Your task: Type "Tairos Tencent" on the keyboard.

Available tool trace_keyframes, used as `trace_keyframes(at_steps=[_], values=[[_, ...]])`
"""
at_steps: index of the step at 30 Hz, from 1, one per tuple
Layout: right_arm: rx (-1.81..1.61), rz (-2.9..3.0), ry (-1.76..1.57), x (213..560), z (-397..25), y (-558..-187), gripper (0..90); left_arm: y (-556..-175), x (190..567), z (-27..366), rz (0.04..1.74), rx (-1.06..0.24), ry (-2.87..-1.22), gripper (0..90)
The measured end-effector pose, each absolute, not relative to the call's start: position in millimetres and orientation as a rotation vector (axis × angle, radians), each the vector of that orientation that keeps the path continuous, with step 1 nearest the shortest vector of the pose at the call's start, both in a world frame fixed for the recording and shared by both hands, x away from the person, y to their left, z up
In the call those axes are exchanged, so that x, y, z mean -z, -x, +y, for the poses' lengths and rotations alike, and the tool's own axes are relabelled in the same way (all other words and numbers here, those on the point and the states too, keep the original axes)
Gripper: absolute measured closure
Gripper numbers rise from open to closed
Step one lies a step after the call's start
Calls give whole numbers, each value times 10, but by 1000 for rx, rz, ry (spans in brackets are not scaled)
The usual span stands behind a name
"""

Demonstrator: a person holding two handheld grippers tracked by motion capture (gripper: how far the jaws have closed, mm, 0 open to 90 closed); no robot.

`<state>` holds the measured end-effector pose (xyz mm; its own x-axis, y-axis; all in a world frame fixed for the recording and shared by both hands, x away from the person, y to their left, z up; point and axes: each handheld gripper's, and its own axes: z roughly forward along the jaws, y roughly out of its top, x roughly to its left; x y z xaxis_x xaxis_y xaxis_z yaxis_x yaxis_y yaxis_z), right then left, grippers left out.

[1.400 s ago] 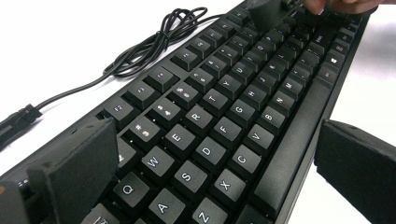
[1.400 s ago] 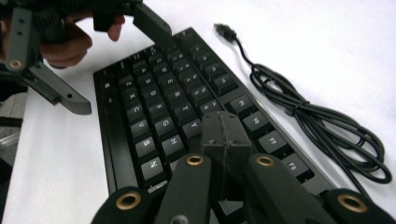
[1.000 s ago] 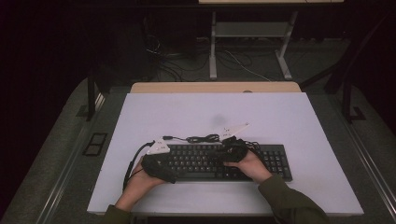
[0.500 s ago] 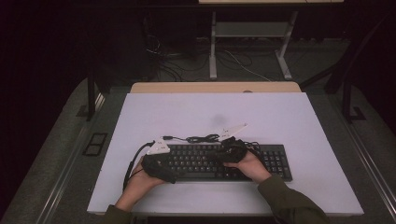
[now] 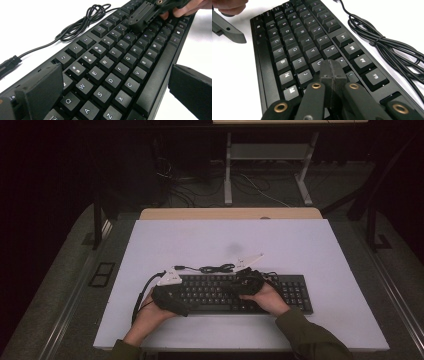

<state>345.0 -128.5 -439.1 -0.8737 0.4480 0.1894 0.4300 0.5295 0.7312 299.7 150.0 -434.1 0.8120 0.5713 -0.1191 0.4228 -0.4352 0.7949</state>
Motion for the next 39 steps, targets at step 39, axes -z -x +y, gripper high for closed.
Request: trace_keyframes(at_steps=[39], values=[[-1439, 2638, -831, 4296, -1418, -3469, 577, -3041, 4268, 1527, 736, -266, -2060, 141]])
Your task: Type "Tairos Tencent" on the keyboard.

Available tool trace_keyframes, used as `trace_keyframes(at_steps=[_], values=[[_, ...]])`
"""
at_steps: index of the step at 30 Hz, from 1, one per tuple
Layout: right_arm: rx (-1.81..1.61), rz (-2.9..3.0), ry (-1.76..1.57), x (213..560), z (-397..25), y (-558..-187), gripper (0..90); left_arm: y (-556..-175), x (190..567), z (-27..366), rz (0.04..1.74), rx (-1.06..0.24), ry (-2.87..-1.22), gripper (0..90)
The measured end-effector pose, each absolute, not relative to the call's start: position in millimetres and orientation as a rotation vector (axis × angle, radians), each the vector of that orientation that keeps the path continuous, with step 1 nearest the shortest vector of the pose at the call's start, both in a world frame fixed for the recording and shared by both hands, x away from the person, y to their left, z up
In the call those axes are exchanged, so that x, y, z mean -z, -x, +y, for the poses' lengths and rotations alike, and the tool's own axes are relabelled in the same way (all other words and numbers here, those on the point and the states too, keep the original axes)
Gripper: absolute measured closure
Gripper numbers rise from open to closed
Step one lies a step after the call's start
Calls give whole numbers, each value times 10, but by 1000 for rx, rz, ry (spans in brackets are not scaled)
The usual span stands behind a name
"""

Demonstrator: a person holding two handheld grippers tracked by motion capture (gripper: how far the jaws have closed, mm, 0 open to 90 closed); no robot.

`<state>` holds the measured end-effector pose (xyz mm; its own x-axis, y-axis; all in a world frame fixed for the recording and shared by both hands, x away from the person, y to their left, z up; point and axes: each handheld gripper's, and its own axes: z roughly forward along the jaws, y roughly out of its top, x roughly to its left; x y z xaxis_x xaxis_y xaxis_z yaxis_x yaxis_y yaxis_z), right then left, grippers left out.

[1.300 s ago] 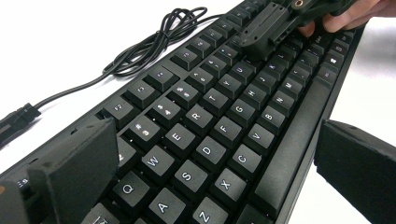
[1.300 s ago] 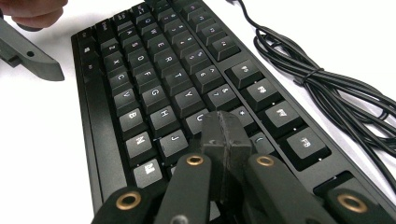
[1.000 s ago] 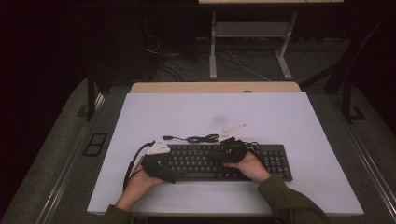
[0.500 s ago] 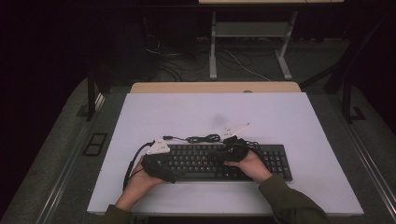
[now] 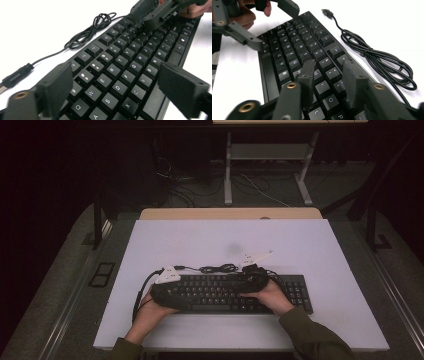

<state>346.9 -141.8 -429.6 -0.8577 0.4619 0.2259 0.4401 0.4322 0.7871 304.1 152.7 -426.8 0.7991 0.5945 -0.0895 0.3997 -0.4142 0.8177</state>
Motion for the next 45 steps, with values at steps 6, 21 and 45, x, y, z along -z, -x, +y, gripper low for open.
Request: trace_keyframes(at_steps=[6, 21, 45], values=[[-1453, 2615, -854, 4301, -1442, -3473, 450, -3067, 4245, 1535, 743, -276, -2047, 262], [-1504, 2561, -882, 4287, -1492, -3490, 324, -3158, 4242, 1500, 722, -262, -2048, 598], [-1502, 2538, -907, 4297, -1496, -3487, 292, -3236, 4342, 1356, 684, -200, -2119, 889]])
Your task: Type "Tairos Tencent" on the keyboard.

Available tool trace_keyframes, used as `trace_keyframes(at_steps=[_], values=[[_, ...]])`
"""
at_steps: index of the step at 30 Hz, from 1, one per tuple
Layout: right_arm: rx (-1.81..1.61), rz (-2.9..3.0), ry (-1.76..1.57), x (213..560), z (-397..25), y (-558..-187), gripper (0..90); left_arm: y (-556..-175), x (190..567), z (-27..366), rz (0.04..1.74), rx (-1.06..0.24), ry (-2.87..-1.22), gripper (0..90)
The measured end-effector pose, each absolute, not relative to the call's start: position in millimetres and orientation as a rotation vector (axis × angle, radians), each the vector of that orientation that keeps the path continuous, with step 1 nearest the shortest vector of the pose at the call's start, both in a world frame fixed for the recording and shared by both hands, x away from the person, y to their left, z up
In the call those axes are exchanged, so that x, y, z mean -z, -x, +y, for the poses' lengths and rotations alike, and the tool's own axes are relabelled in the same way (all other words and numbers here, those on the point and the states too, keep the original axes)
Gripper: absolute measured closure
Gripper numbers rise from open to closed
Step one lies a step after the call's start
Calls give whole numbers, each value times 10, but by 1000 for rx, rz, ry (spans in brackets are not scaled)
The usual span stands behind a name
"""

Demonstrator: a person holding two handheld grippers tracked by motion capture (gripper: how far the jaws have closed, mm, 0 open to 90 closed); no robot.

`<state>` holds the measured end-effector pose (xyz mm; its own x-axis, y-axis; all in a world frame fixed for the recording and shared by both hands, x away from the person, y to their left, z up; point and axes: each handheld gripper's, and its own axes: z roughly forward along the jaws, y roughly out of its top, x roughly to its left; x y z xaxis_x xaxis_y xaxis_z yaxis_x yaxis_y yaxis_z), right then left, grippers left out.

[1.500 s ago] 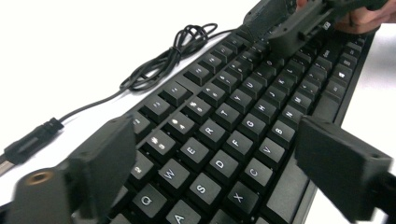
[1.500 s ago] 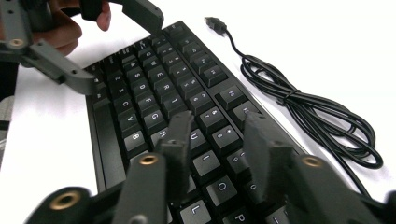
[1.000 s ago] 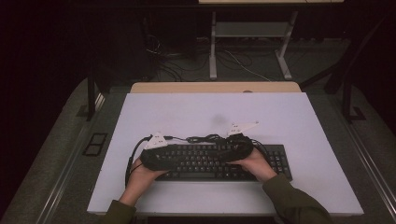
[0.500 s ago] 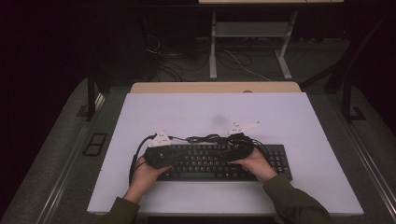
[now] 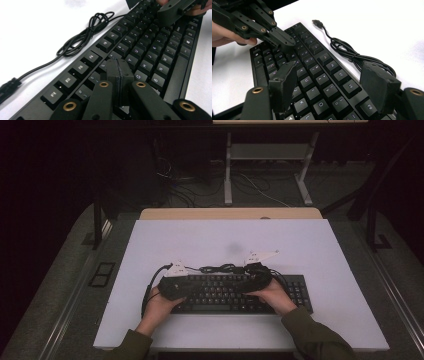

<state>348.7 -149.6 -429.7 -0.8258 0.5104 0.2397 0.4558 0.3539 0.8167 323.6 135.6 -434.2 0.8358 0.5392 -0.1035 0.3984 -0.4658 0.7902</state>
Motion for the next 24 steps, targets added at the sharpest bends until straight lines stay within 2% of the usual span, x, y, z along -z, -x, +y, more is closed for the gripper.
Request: trace_keyframes(at_steps=[24], values=[[-1490, 2537, -904, 4304, -1485, -3480, 291, -3246, 4410, 1321, 689, -182, -2136, 889]])
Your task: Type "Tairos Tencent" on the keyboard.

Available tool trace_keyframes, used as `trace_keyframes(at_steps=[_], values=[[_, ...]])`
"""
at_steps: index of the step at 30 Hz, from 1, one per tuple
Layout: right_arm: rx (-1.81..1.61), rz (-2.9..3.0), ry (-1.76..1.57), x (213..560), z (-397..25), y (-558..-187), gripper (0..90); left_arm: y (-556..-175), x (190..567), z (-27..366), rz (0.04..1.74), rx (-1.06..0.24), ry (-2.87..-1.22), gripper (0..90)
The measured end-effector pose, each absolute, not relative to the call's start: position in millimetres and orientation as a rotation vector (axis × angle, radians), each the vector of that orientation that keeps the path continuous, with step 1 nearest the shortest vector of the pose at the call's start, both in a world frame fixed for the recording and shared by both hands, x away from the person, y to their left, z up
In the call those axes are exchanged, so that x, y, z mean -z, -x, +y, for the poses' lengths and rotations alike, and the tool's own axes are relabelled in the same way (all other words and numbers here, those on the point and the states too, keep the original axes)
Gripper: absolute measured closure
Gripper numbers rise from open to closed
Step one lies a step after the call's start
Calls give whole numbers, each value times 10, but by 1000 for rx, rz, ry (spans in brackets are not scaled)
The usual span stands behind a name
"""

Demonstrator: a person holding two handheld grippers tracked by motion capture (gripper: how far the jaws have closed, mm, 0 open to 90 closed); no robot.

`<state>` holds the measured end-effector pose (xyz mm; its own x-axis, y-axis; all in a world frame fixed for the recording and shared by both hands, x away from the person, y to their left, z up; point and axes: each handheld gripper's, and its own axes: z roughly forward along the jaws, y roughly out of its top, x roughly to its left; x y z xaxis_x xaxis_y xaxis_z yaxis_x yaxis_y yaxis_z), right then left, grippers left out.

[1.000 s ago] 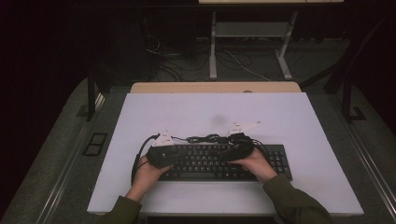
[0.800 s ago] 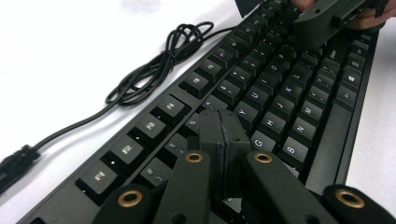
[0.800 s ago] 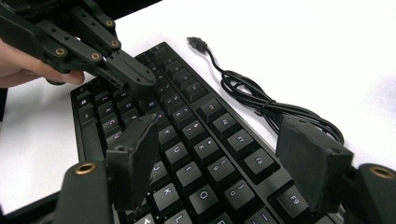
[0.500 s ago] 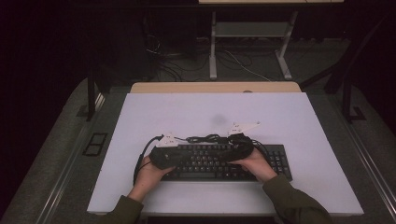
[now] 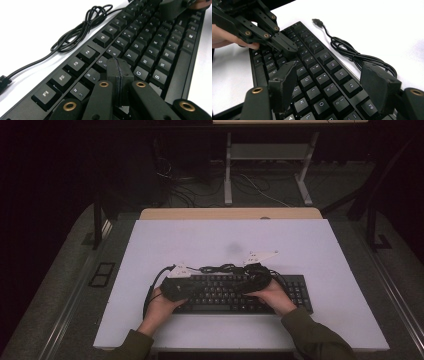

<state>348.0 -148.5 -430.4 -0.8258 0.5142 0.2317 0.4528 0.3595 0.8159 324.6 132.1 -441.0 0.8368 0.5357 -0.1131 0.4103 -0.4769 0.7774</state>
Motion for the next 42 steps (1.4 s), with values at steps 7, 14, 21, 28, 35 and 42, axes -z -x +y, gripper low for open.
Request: trace_keyframes(at_steps=[7, 14, 21, 28, 35, 42], values=[[-1489, 2536, -906, 4305, -1493, -3479, 290, -3242, 4403, 1316, 688, -185, -2136, 889], [-1495, 2530, -905, 4294, -1500, -3483, 289, -3236, 4380, 1320, 682, -185, -2135, 889], [-1497, 2527, -913, 4286, -1511, -3482, 289, -3229, 4353, 1335, 681, -183, -2115, 888], [-1503, 2528, -918, 4281, -1536, -3469, 288, -3200, 4334, 1322, 672, -178, -2123, 814], [-1510, 2519, -927, 4275, -1566, -3462, 288, -3177, 4339, 1310, 680, -180, -2125, 670], [-1507, 2521, -923, 4285, -1584, -3449, 289, -3150, 4339, 1315, 680, -178, -2124, 493]])
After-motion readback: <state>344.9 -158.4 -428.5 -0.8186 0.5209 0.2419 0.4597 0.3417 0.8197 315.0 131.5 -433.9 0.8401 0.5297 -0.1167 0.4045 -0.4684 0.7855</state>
